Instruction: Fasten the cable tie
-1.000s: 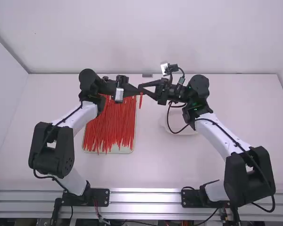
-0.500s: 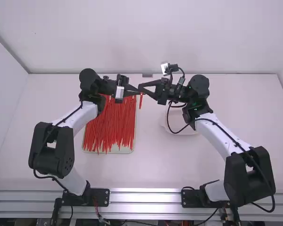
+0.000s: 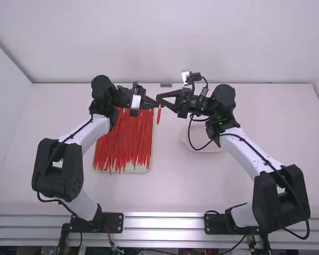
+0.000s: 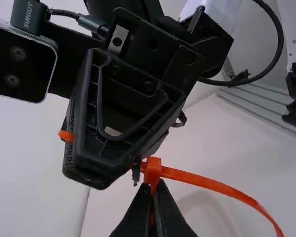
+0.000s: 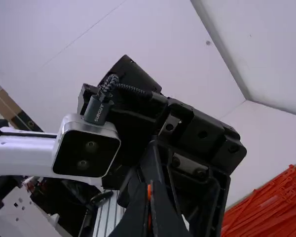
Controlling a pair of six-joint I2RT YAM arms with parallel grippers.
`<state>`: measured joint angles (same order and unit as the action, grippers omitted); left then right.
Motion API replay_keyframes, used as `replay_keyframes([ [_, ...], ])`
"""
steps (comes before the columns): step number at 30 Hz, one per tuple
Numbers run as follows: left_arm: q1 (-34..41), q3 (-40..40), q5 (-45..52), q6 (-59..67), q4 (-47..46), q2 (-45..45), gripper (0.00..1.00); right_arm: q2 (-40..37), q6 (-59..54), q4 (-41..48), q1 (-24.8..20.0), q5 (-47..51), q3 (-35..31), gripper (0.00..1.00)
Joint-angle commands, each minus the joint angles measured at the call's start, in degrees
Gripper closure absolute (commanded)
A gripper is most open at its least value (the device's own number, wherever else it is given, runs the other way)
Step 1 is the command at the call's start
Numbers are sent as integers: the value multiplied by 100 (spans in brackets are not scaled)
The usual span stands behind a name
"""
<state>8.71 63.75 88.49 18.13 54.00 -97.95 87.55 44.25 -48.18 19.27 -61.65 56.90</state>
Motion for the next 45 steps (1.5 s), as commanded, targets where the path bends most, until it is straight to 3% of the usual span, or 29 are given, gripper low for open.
replay_keyframes([
  [1,66,-42,120,544,-186,2,98,-85,251,-223,28,-2,160,100],
  [22,116,-44,52,675,-767,2,98,-85,184,-219,28,15,160,100],
  [45,68,-46,-181,2133,-2693,2,98,-85,197,-219,28,15,160,100],
])
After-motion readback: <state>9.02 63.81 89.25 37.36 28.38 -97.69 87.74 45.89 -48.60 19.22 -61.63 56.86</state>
